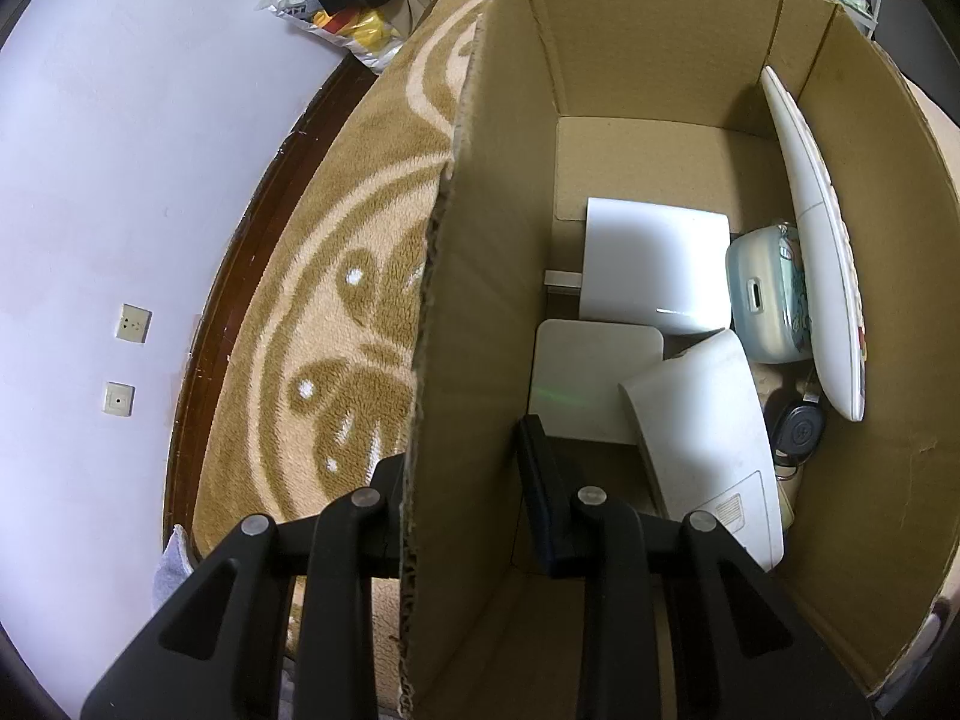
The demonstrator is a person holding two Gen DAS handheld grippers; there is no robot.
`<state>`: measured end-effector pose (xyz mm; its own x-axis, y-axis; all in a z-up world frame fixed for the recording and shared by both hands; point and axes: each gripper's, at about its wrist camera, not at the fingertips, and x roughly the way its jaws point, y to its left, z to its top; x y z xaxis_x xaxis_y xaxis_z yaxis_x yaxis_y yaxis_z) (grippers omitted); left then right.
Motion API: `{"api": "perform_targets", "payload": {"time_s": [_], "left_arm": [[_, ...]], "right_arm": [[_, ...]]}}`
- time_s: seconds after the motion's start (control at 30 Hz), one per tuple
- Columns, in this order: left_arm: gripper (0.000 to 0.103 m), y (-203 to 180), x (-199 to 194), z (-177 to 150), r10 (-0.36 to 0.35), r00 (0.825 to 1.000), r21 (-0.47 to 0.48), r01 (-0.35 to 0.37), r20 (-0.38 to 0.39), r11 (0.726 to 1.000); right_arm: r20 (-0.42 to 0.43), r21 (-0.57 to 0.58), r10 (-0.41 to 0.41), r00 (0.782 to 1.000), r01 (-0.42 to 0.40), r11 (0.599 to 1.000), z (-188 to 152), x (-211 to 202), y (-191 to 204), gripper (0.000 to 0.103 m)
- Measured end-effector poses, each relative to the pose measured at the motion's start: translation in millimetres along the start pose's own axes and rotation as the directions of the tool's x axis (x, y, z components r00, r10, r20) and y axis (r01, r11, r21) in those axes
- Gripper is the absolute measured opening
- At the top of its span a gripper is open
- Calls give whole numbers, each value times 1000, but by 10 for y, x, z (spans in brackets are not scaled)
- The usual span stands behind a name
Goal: Organize rigid objects
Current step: 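Lower the keys into the box and open the right gripper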
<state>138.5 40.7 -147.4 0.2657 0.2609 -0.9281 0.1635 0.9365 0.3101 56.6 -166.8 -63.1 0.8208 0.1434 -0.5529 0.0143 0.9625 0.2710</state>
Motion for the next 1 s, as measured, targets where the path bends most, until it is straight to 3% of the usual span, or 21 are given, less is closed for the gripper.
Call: {"api": "perform_targets", "payload": {"time_s": [0.43,0.7,1.0], "left_arm": [[27,3,0,0,-6,1000,-3,6,-3,1000],[27,16,6,0,-8,1000,-4,8,-4,1000],[27,36,7,-3,-12,1000,-4,12,-5,1000]], "right_arm": [[19,-80,146,989,-144,986,-46,-118,503,25],[-17,-56,192,981,-193,980,-114,-29,449,25],[-73,-39,192,979,-195,980,-214,181,432,26]]}}
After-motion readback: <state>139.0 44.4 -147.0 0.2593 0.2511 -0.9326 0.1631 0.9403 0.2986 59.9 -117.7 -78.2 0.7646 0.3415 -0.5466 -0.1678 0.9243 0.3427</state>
